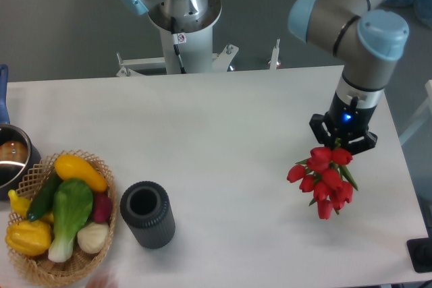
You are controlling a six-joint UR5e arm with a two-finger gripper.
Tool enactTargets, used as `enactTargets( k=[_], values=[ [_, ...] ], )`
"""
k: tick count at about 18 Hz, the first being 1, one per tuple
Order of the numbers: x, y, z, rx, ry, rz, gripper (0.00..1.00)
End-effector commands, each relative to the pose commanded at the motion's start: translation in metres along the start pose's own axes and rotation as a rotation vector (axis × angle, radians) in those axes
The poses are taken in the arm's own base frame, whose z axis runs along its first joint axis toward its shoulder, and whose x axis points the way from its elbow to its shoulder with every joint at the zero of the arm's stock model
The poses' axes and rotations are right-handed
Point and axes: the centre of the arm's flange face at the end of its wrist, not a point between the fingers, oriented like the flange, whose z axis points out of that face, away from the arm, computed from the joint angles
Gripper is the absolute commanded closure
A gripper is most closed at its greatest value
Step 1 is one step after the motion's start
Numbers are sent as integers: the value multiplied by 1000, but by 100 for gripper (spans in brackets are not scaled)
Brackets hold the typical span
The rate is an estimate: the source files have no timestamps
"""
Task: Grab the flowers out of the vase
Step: 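Carry the held tulips away from the vase over the open table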
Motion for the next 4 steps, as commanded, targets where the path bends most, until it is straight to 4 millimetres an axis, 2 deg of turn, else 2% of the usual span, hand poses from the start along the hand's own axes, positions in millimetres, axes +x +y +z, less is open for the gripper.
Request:
enactTargets(
  k=[4],
  values=[
    [0,-6,-1,-11,-11,63,100]
  ],
)
